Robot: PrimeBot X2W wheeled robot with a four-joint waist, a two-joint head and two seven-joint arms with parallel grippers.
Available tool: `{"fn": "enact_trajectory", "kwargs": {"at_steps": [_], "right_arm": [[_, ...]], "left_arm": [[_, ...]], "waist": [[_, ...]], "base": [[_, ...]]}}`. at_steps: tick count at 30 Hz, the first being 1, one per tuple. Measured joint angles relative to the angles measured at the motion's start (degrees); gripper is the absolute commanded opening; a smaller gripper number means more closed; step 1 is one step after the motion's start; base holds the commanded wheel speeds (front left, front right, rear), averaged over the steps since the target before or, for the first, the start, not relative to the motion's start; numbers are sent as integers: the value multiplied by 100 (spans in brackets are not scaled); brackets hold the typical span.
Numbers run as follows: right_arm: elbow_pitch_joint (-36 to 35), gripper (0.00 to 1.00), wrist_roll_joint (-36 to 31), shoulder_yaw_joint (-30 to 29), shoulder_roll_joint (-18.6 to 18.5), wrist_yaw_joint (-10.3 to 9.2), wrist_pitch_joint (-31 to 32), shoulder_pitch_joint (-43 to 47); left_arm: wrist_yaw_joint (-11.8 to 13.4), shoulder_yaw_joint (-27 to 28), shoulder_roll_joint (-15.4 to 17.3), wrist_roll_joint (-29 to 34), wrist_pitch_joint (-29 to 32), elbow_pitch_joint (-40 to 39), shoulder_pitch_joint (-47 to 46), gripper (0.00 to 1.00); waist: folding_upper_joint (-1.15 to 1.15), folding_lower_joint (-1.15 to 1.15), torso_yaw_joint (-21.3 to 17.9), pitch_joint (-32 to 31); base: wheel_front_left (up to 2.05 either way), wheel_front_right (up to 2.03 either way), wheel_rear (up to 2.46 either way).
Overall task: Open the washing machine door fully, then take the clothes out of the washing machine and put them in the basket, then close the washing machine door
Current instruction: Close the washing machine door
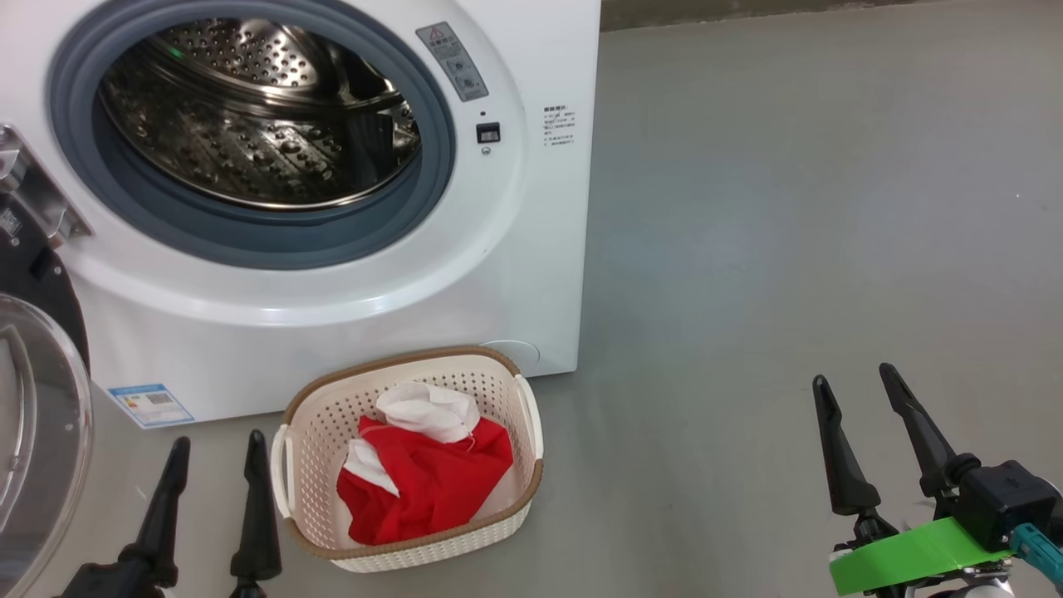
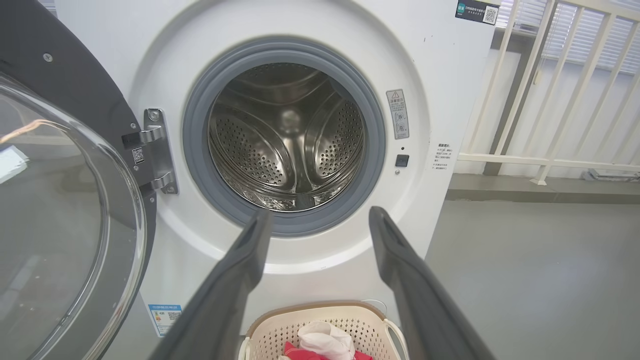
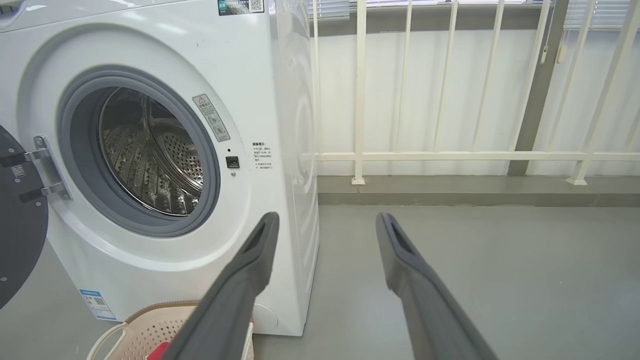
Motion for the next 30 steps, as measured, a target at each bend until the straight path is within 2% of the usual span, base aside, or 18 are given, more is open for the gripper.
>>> {"fn": "enact_trajectory", "kwargs": {"at_steps": [17,30], "right_arm": [[-8,100,1,5,0,0,0,-1],[-63,100,0,137,0,0,0,0]], "left_arm": [[147,-109,-38,48,-12,-104,-1,100],[296,-144,-24,58,103,-380,-1,100]], "waist": [[0,0,155,-40],[0,0,794,-55]], "base": [[-1,1,0],[0,0,0]]}}
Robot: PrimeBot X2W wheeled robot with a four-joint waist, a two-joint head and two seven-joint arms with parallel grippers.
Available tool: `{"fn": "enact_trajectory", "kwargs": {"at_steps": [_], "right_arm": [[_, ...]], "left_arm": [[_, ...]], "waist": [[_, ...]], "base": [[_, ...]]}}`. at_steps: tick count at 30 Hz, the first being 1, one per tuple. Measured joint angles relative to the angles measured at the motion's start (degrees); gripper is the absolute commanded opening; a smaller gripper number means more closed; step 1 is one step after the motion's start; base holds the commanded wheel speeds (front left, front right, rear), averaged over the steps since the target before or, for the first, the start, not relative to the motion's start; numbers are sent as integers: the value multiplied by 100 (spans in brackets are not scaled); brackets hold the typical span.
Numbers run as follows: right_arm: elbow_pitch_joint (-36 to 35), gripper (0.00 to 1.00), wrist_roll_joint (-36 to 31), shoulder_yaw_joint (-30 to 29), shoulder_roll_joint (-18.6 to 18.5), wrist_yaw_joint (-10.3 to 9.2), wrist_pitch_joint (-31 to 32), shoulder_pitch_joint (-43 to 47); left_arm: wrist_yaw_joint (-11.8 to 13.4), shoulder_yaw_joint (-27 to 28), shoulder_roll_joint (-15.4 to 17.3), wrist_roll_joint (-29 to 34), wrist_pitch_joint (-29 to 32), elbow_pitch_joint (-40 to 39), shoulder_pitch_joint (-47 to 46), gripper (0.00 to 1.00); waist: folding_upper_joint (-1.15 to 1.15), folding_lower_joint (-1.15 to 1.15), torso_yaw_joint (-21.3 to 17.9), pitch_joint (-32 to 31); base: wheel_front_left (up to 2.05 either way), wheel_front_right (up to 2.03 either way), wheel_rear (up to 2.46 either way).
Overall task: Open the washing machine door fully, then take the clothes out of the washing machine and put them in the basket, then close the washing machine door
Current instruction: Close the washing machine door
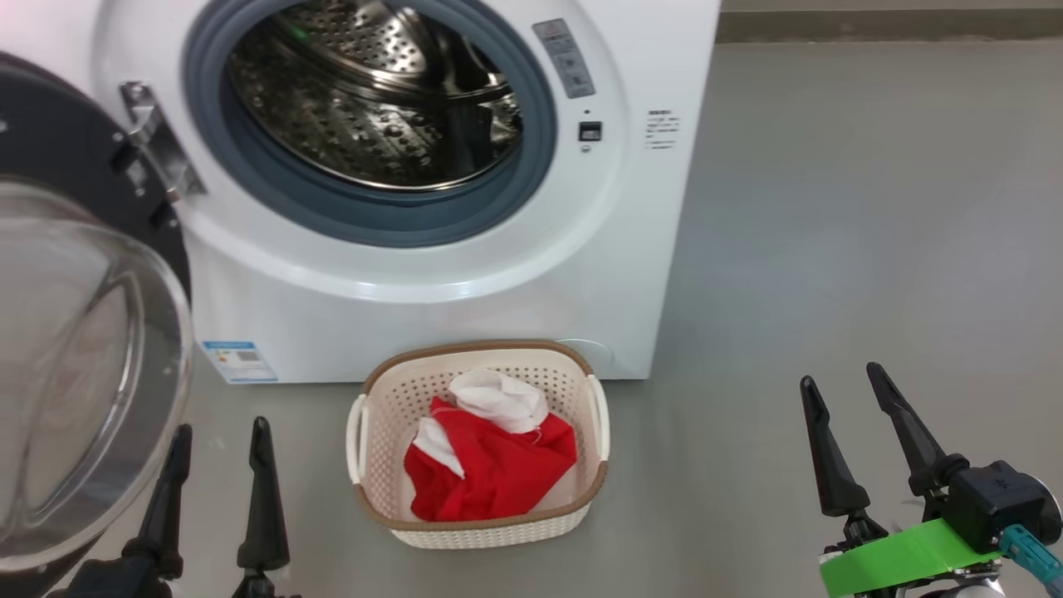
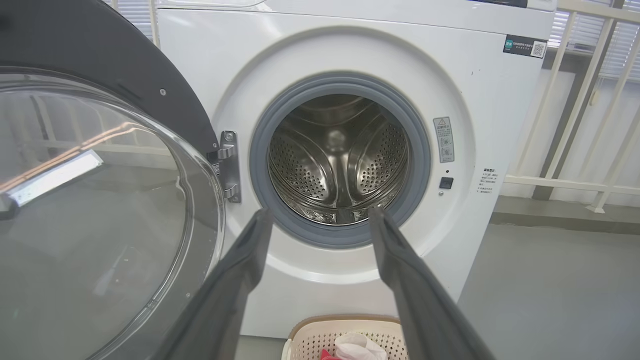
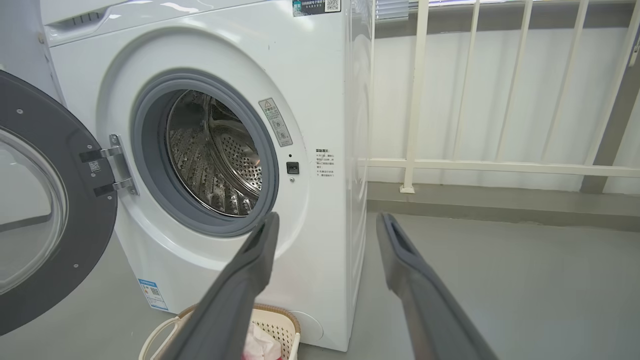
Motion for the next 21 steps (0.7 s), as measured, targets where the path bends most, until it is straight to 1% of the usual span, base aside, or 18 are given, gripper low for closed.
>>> {"fn": "enact_trajectory", "kwargs": {"at_steps": [4,8,17,21], "right_arm": [[-1,100,-4,36,-1,0,0,-1],[-8,100,-140,99,-1,0,0,-2],[-48,100,-191,203,-1,0,0,-20],[-52,100,-192,301,-3,0,0,-86]], "left_arm": [[78,-13,-1,38,15,-47,1,100],[88,-22,1,52,30,-93,1,100],[155,-29,16,51,42,-163,0,100],[224,-41,11,52,32,-177,0,100]], "waist": [[0,0,258,2],[0,0,531,2],[0,0,1143,47],[0,0,1396,82]], "base": [[0,0,0],[0,0,0],[0,0,0],[0,0,0]]}}
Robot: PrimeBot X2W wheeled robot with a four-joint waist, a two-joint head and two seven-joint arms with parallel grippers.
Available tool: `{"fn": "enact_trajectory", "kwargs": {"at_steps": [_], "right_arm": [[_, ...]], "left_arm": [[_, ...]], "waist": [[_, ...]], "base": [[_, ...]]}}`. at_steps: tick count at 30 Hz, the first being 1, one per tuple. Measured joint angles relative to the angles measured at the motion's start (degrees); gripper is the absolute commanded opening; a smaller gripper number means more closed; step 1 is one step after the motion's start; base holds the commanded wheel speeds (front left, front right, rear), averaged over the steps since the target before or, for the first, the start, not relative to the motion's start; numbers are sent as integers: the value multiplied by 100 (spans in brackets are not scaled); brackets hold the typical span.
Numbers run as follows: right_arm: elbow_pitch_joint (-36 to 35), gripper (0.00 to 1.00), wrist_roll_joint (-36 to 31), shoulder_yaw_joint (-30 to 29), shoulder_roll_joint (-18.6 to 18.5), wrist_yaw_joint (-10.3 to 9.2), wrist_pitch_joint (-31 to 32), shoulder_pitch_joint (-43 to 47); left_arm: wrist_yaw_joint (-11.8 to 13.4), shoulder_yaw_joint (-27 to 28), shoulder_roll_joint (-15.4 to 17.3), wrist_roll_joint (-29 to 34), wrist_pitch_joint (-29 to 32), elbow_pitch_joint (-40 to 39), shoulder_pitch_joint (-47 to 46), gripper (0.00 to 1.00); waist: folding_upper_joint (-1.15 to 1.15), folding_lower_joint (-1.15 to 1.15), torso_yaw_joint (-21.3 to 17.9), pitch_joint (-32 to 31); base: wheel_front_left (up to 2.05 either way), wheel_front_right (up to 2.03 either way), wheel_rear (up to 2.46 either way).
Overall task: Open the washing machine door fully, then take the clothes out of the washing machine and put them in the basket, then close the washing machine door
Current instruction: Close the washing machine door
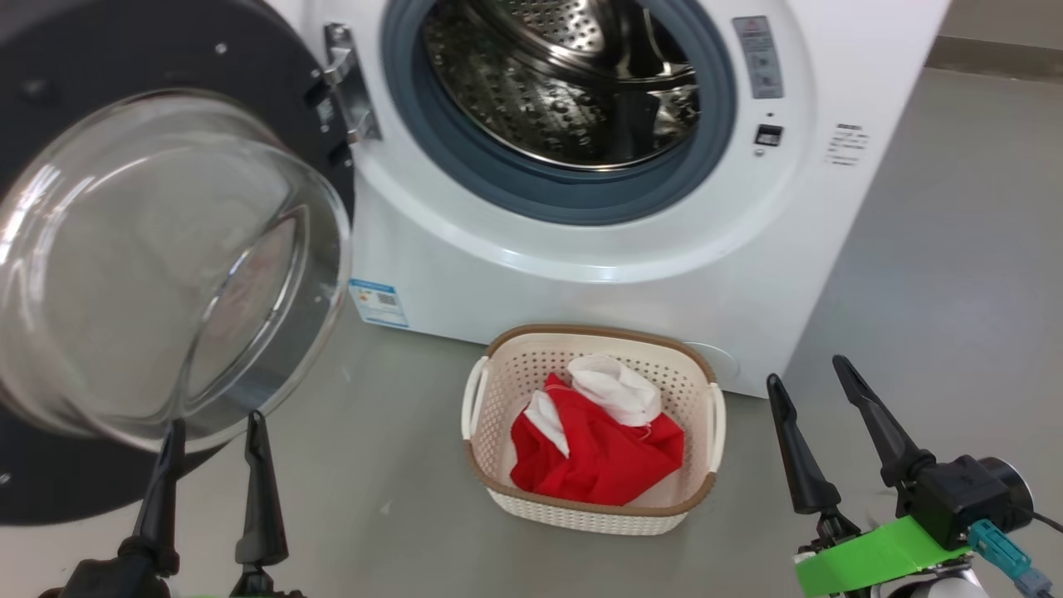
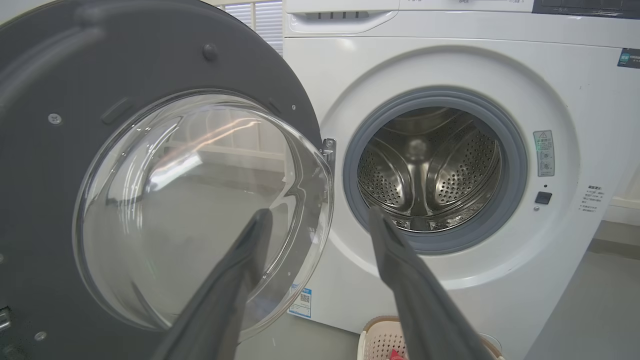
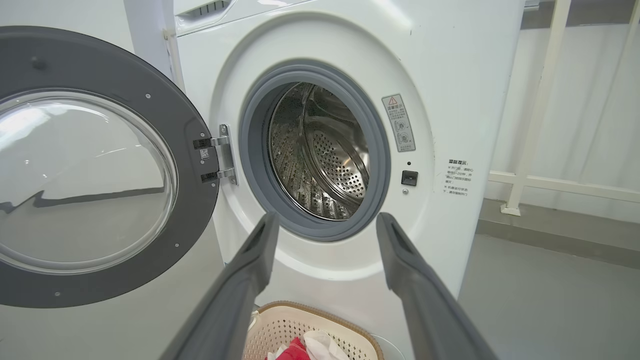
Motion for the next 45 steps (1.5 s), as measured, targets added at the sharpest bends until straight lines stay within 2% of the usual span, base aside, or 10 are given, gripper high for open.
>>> {"fn": "enact_trajectory", "kwargs": {"at_steps": [18,23,30,31,32,33,39,45], "right_arm": [[43,100,1,111,-3,0,0,-89],[57,100,1,122,-2,0,0,-89],[78,100,0,170,-2,0,0,-89],[82,100,0,171,-2,0,0,-89],[85,100,0,171,-3,0,0,-89],[86,100,0,171,-3,0,0,-89],[88,100,0,165,-3,0,0,-89],[86,100,-2,164,-4,0,1,-88]], "left_arm": [[156,15,-15,47,-49,-18,1,100],[166,20,-14,46,-49,-18,2,100],[207,21,-13,40,-93,-24,3,100],[207,21,-12,40,-94,-26,3,80],[207,21,-12,40,-100,-32,3,30],[207,19,-9,41,-102,-44,3,0],[257,114,76,155,-213,-254,-6,0],[346,480,428,667,-278,-636,-393,0]], "waist": [[0,0,986,-55],[0,0,1103,-96],[0,0,1074,-64],[0,0,1065,-59],[0,0,1056,-54],[0,0,1047,-49],[0,0,1025,-26],[0,0,1005,0]], "base": [[0,0,0],[0,0,0],[0,0,0],[0,0,0],[0,0,0],[0,0,0],[0,0,0],[0,0,0]]}}
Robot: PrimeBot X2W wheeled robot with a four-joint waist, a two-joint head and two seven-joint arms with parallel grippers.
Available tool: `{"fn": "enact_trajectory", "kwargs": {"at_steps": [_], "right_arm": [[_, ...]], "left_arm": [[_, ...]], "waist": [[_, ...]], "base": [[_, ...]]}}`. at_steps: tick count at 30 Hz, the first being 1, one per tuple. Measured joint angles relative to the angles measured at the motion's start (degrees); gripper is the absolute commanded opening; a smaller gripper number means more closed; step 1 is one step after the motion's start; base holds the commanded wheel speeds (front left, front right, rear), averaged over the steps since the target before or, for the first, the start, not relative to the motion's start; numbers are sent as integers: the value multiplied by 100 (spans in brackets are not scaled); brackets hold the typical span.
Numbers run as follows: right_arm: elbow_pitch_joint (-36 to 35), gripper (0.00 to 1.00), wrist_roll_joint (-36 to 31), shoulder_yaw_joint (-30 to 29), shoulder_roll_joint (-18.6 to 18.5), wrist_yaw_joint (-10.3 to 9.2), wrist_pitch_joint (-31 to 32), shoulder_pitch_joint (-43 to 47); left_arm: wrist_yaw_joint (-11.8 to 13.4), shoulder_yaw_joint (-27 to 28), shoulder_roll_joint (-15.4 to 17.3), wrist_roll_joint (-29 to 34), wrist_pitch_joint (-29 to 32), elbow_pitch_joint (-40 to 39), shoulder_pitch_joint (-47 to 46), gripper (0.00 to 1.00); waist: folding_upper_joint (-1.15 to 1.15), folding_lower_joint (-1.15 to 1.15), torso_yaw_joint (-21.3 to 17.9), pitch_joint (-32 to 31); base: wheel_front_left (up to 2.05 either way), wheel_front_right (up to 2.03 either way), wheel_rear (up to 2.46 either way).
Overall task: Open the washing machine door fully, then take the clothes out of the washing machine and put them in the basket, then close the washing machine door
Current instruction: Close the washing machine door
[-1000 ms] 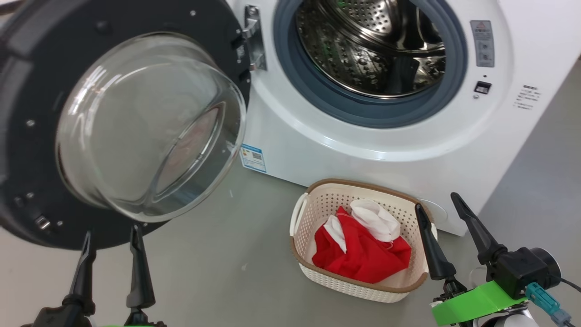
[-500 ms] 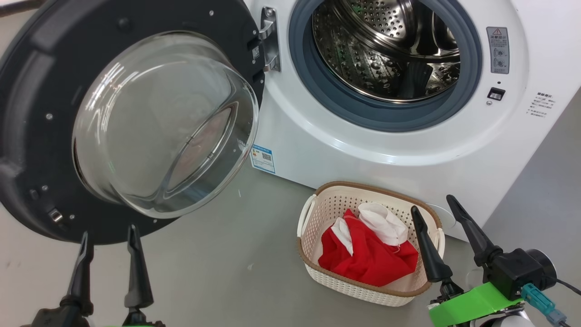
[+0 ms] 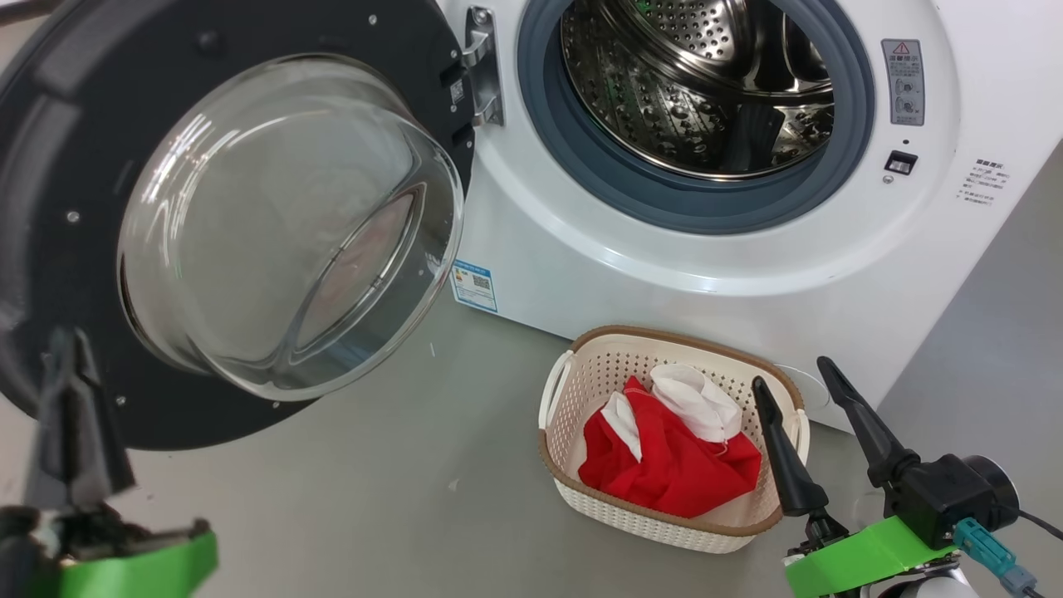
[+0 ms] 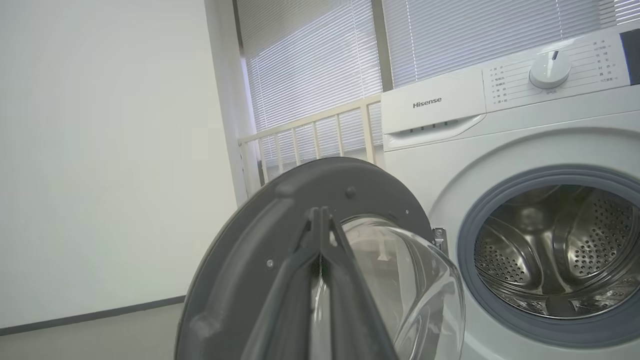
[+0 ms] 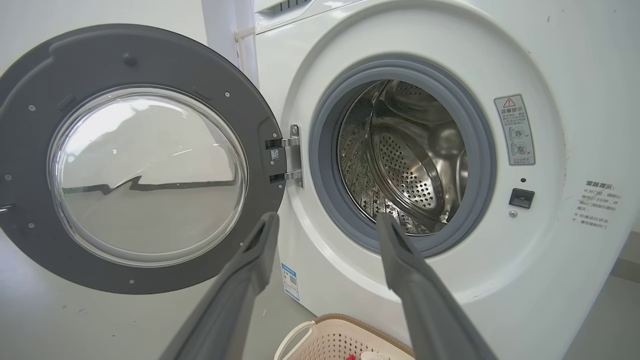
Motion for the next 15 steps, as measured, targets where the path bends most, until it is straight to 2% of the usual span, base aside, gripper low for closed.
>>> {"fn": "enact_trajectory", "kwargs": {"at_steps": [7,15], "right_arm": [[-11,100,-57,8,0,0,64,-1],[-30,100,-57,18,-1,0,136,-1]], "left_arm": [[-4,519,218,87,-15,45,-624,0],[-154,1180,334,-66,-16,679,-1483,0]], "waist": [[0,0,-97,32],[0,0,-257,-14]], "base": [[0,0,0],[0,0,0]]}}
